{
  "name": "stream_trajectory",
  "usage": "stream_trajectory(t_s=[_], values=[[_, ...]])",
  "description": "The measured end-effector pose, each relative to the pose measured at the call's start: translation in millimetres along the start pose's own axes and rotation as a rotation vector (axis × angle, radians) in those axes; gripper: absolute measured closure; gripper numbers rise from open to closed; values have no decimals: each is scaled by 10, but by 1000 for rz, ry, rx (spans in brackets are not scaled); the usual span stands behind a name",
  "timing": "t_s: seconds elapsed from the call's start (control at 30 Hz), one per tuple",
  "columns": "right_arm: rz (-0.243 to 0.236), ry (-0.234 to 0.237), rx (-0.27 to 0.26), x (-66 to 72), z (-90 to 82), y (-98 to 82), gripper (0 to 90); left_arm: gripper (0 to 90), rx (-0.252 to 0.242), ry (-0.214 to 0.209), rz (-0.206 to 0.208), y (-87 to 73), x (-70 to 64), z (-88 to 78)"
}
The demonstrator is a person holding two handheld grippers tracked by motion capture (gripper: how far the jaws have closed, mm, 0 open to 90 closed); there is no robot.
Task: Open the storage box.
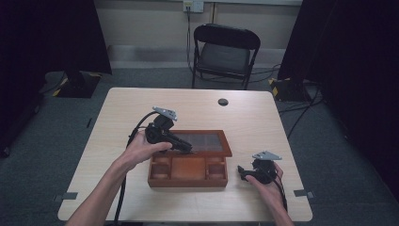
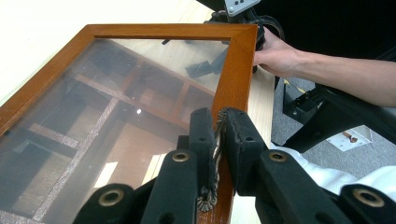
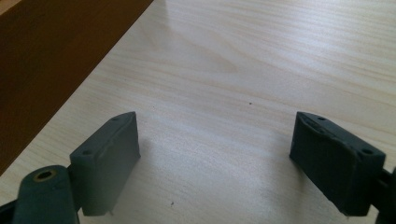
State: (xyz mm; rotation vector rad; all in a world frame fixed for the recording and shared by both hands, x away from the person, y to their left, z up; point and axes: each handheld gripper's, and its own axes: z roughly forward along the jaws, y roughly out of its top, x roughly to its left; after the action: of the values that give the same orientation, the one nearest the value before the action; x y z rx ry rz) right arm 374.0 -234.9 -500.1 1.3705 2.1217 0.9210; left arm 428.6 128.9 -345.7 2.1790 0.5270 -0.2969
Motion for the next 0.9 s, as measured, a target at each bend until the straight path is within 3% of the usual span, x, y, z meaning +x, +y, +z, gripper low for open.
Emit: stream_trajectory(t_s=[0.9], values=[[1, 0, 0, 1, 1, 0, 148, 813, 3, -20, -27, 162, 75, -94]])
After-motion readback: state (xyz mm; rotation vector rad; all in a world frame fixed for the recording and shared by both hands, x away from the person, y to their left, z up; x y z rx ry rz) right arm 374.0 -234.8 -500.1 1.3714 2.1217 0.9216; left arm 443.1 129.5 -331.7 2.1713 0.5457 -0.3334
